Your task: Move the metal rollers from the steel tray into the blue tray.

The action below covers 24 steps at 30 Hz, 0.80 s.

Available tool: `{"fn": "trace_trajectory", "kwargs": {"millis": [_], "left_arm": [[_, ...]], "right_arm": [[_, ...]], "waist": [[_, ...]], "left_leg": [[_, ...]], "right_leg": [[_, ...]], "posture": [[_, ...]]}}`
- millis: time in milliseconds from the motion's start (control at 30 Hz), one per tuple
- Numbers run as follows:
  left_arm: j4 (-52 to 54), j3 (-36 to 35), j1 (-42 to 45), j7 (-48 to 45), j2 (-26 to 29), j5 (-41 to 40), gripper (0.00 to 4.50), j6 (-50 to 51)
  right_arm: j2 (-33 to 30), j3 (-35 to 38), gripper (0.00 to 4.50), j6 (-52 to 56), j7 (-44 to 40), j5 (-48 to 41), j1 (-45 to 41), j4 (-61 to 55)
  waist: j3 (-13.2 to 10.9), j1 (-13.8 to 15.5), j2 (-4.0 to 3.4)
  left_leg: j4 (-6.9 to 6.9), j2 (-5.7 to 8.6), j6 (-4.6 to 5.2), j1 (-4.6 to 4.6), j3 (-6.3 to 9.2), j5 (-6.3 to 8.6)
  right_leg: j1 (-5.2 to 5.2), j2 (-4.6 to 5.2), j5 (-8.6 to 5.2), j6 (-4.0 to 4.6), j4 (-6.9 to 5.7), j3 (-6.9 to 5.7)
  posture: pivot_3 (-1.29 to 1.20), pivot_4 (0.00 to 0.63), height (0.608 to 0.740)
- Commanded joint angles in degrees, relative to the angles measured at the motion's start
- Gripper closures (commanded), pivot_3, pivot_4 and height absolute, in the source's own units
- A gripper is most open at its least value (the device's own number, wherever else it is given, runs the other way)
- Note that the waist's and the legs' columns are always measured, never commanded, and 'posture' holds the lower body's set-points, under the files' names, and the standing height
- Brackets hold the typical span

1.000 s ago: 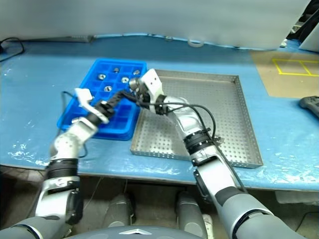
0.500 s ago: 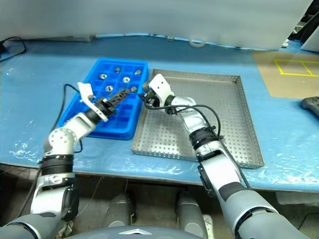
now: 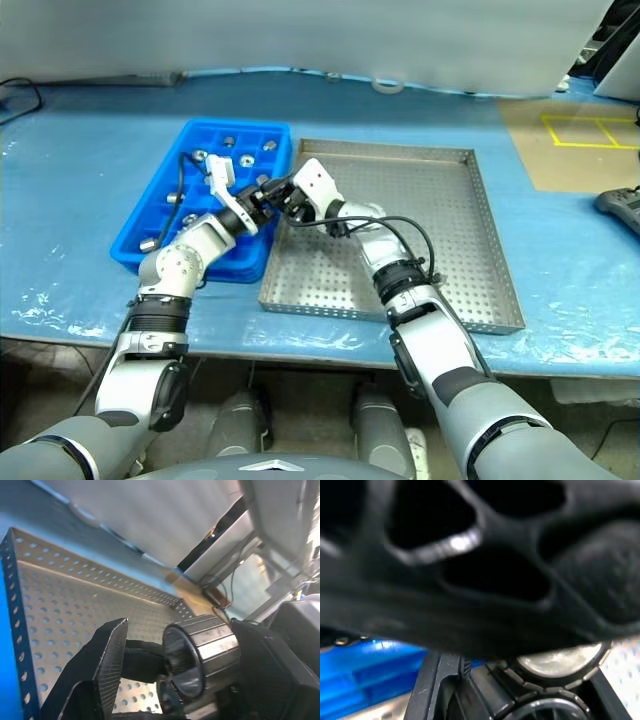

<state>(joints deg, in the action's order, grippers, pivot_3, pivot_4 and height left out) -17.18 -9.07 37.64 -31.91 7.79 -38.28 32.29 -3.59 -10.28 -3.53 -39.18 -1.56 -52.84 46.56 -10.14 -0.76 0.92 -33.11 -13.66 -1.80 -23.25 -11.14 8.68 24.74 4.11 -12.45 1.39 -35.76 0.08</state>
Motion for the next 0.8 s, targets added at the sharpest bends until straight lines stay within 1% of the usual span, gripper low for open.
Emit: {"fn": "trace_trajectory", "kwargs": {"millis": [33,100,233,267,300,400,467,533,600,633,700,767,800], "left_arm": [[-1.41,0.89,0.49,1.06,-1.09,2.81,1.14,-2.19],[-1.04,-0.27,0.62,0.88,-1.78,1.93,1.57,-2.37],[0.42,-2.57,0.73,1.18,-2.39,-0.38,2.88,-1.54],[0.66,-3.48,0.82,1.50,-2.53,-1.28,3.08,-1.38],[1.36,-5.04,0.86,1.72,-2.80,-2.93,3.09,-1.51],[3.14,-14.09,2.02,5.80,-4.03,-11.70,3.09,-2.69],[2.85,-18.07,2.68,9.51,-3.46,-14.14,3.10,-3.88],[0.24,-21.49,3.58,13.79,-0.47,-12.62,3.11,-7.24],[-3.23,-27.31,5.15,18.02,3.67,-13.30,3.11,-11.13],[-4.45,-31.16,6.13,19.99,5.43,-15.87,3.11,-12.41],[-5.27,-36.22,6.77,22.03,7.95,-19.78,3.11,-13.00],[-4.39,-35.95,4.73,20.72,11.40,-18.68,3.11,-11.59],[-1.94,-32.00,1.98,18.60,13.39,-15.39,3.11,-9.74]], "right_arm": [[1.30,1.98,3.14,-0.88,-0.10,-2.12,-1.50,-4.02],[1.38,2.05,3.13,-0.81,-0.04,-1.83,-1.29,-4.30],[1.54,2.36,3.13,-0.66,0.02,-1.73,-0.87,-4.71],[1.62,2.50,3.13,-0.60,0.04,-1.85,-0.81,-4.74],[1.72,2.67,3.13,-0.52,0.06,-2.03,-0.81,-4.79],[2.15,3.49,3.13,-0.47,0.48,-2.73,-1.29,-4.27],[2.75,4.72,3.13,0.06,0.70,-4.01,-1.78,-3.98],[4.31,8.19,3.13,2.81,0.37,-8.32,-2.99,-4.36],[6.06,12.40,3.13,6.53,0.16,-13.84,-4.62,-4.96],[6.76,13.86,3.13,7.89,0.08,-15.71,-5.27,-5.03],[7.40,14.68,3.13,9.03,-0.24,-16.72,-5.67,-5.16],[7.76,14.10,3.13,8.76,-0.54,-15.96,-5.92,-4.51],[7.94,13.82,3.13,8.57,-0.71,-15.65,-6.04,-4.10]], "waist": [[0.00,-0.06,0.00],[0.00,-0.06,0.00],[0.00,-0.08,0.00],[0.00,-0.09,0.00],[0.00,-0.09,0.00],[0.00,-0.08,0.00],[0.00,-0.39,0.00],[0.00,-0.92,0.00],[-0.01,-1.13,-0.02],[-0.01,-1.20,-0.02],[-0.01,-0.85,-0.01],[0.00,-0.19,0.00],[0.00,0.05,0.00]], "left_leg": [[0.00,0.00,0.00,0.01,0.00,0.00],[0.00,-0.01,0.01,0.02,0.00,0.00],[0.00,-0.01,0.01,0.03,-0.02,0.00],[0.00,-0.02,0.01,0.04,-0.02,0.00],[0.00,-0.02,0.01,0.04,-0.02,0.00],[-0.01,-0.01,0.02,0.03,-0.04,0.01],[-0.02,-0.02,0.02,0.04,-0.05,0.02],[0.00,-0.12,-0.03,0.11,-0.04,0.02],[0.04,-0.16,-0.23,0.12,0.01,0.09],[0.03,-0.16,-0.23,0.12,0.02,0.09],[0.03,-0.10,-0.22,0.07,0.02,0.10],[0.03,-0.08,-0.19,0.04,0.01,0.13],[0.05,-0.09,-0.19,0.03,0.01,0.12]], "right_leg": [[0.00,0.00,0.00,0.00,0.00,0.00],[0.00,0.00,0.00,0.00,-0.01,0.00],[0.00,0.00,0.00,0.01,-0.02,0.01],[0.00,-0.01,0.00,0.01,-0.02,0.01],[0.00,-0.01,0.00,0.01,-0.03,0.01],[0.00,0.00,0.00,0.01,-0.02,0.03],[0.01,-0.01,0.00,0.02,-0.02,0.04],[0.02,-0.15,0.02,0.05,-0.04,0.08],[0.02,-0.20,0.03,0.07,-0.08,0.03],[0.03,-0.21,0.04,0.08,-0.07,0.04],[0.02,-0.16,0.04,0.08,0.00,0.03],[0.01,-0.13,0.04,0.08,0.04,0.02],[0.02,-0.12,0.04,0.08,0.04,-0.03]], "posture": [[-0.33,0.150,0.740],[-0.33,0.150,0.740],[-0.33,0.150,0.740],[-0.33,0.150,0.740],[-0.33,0.150,0.740],[-0.32,0.150,0.740],[-0.31,0.150,0.740],[-0.29,0.150,0.740],[-0.26,0.150,0.740],[-0.26,0.150,0.740],[-0.23,0.150,0.740],[-0.22,0.150,0.740],[-0.21,0.150,0.740]]}}
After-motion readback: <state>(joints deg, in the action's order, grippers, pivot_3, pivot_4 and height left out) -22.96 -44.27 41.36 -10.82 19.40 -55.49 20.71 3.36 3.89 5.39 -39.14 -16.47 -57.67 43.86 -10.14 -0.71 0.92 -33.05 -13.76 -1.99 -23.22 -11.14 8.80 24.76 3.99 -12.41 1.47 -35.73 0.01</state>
